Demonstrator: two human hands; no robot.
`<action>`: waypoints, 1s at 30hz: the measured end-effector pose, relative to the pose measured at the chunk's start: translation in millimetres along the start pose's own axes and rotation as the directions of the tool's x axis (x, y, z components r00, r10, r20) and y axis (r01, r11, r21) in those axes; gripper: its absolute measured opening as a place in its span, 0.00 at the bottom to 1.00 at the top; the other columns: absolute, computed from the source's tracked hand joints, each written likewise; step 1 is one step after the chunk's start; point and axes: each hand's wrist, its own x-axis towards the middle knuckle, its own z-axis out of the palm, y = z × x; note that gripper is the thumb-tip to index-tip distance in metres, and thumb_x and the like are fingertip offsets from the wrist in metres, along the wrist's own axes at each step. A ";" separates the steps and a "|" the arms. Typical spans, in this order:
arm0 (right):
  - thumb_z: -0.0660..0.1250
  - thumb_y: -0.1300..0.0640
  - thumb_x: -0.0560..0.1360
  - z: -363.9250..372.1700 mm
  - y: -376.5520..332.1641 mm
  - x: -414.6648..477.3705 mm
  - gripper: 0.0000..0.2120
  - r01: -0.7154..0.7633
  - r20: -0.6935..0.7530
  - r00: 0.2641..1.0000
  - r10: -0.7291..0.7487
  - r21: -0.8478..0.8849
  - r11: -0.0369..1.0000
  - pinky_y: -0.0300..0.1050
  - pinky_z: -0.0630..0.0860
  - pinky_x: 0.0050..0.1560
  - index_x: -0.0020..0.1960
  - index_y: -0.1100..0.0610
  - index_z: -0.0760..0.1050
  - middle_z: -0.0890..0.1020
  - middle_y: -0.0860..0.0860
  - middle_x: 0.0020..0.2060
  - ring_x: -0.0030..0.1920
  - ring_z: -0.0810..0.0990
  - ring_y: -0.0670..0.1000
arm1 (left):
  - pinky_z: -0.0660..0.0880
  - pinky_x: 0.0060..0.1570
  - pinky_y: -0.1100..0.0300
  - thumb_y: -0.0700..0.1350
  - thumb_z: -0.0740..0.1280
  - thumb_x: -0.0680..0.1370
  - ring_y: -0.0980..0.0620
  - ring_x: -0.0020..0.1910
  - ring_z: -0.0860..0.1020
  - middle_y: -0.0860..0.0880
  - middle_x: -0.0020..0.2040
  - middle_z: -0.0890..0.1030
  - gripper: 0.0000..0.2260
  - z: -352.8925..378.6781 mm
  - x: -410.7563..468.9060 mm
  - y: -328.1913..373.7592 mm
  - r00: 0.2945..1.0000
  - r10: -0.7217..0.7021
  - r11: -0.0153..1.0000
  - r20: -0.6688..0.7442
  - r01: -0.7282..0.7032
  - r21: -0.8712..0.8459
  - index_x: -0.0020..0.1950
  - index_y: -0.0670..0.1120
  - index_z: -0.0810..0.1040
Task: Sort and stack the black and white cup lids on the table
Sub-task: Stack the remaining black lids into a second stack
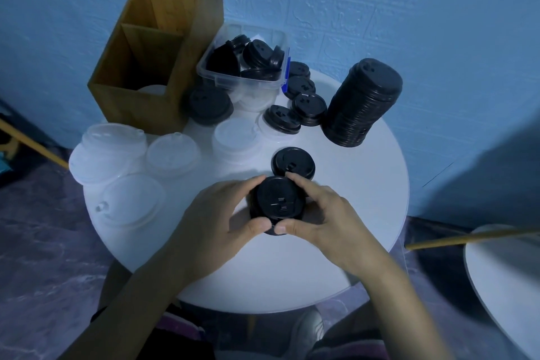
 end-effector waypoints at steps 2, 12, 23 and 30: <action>0.79 0.41 0.69 -2.8 3.4 1.8 0.40 -0.007 0.048 0.999 0.006 0.013 1.000 0.45 0.72 0.68 0.76 0.35 0.65 0.76 0.44 0.58 0.61 0.76 0.43 | 0.62 0.60 0.76 0.62 0.63 0.74 0.72 0.61 0.70 0.67 0.62 0.76 0.27 0.2 -0.5 3.4 1.000 -0.007 1.000 -0.020 0.007 -0.003 0.74 0.64 0.66; 0.74 0.54 0.77 -26.3 15.2 33.6 0.09 0.084 -0.258 0.966 -0.031 0.199 0.976 0.38 0.73 0.49 0.57 0.46 0.84 0.84 0.42 0.48 0.43 0.78 0.42 | 0.59 0.56 0.81 0.60 0.65 0.76 0.75 0.57 0.67 0.72 0.56 0.73 0.26 -0.3 -0.8 7.2 0.994 -0.075 0.997 -0.082 0.075 -0.010 0.75 0.63 0.68; 0.76 0.50 0.74 -22.5 21.4 52.7 0.19 0.043 -0.253 0.963 -0.095 -0.206 0.978 0.38 0.66 0.67 0.64 0.46 0.80 0.78 0.40 0.67 0.68 0.72 0.47 | 0.65 0.60 0.73 0.64 0.64 0.74 0.65 0.62 0.72 0.64 0.62 0.78 0.29 -0.4 0.0 6.2 0.992 -0.111 0.994 -0.067 0.110 -0.013 0.75 0.62 0.68; 0.78 0.57 0.73 -26.9 2.3 17.8 0.19 0.102 -0.170 0.985 -0.034 0.411 0.906 0.36 0.76 0.60 0.62 0.51 0.80 0.83 0.47 0.59 0.60 0.82 0.44 | 0.60 0.56 0.79 0.60 0.69 0.77 0.68 0.61 0.69 0.64 0.63 0.76 0.29 0.3 1.8 7.0 0.988 -0.137 0.991 -0.076 0.135 -0.024 0.77 0.60 0.67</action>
